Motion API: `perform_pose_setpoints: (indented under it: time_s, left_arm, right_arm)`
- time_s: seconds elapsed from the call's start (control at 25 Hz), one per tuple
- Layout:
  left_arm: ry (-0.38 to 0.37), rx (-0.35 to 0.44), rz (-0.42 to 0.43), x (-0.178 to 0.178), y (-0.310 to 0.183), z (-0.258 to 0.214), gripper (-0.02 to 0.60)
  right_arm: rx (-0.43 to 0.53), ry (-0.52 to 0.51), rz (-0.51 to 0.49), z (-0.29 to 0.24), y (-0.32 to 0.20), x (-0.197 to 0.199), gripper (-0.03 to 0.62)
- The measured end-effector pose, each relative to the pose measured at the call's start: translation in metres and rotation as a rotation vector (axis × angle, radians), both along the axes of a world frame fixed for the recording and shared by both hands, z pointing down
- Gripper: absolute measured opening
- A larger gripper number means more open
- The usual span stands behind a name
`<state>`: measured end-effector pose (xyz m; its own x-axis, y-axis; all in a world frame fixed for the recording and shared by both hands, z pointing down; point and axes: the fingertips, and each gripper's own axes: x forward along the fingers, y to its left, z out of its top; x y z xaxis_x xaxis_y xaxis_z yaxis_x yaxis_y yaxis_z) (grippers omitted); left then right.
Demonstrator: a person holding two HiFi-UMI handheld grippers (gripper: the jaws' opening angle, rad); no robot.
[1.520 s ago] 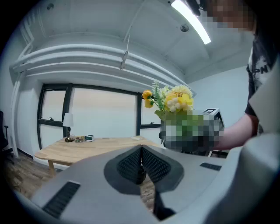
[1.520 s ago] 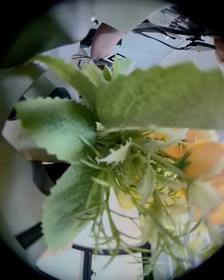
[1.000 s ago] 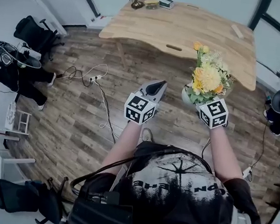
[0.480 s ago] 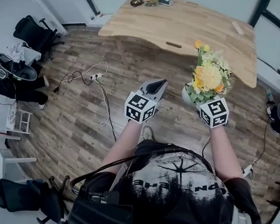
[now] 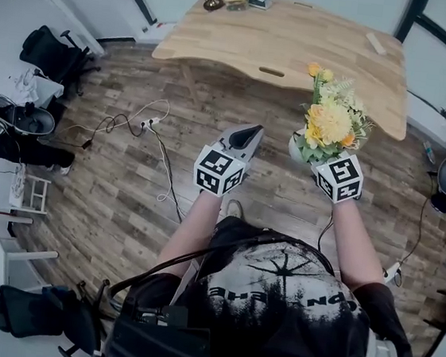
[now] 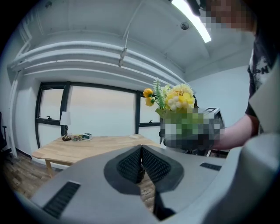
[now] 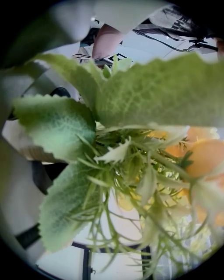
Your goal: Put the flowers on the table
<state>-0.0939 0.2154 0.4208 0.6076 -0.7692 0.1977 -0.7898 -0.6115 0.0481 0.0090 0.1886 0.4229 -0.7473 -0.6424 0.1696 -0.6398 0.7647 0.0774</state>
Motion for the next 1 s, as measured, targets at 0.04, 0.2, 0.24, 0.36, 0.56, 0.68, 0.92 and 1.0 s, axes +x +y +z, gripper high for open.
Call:
perform_pose_setpoints:
  time_s: [0.04,0.2,0.24,0.36,0.56,0.68,0.92,1.0]
  left_arm:
    - [-0.004,-0.003,0.004,0.002,-0.003,0.0,0.014]
    - [-0.009,-0.025,0.024,0.006,-0.015,0.007,0.014]
    - [-0.009,-0.03,0.03,0.007,-0.02,0.008,0.014]
    - [-0.009,-0.036,0.052,0.013,-0.035,0.011,0.014]
    - [-0.009,-0.042,0.104,0.022,-0.061,0.021,0.014]
    - [-0.009,-0.044,0.141,0.028,-0.082,0.022,0.014]
    - [-0.01,-0.045,0.229,0.037,-0.131,0.018,0.014]
    - [-0.006,-0.038,0.257,0.04,-0.146,0.013,0.014]
  right_arm:
    - [0.002,0.003,0.003,-0.001,-0.004,0.002,0.252]
    - [-0.006,0.001,0.024,0.002,-0.016,0.009,0.252]
    - [-0.011,0.001,0.03,0.003,-0.02,0.01,0.252]
    - [-0.028,0.002,0.05,0.01,-0.031,0.015,0.252]
    - [-0.031,0.005,0.099,0.017,-0.051,0.024,0.252]
    - [-0.033,0.001,0.142,0.018,-0.072,0.032,0.252]
    - [-0.04,-0.008,0.227,0.013,-0.112,0.042,0.252]
    - [-0.039,-0.007,0.254,0.011,-0.124,0.044,0.252]
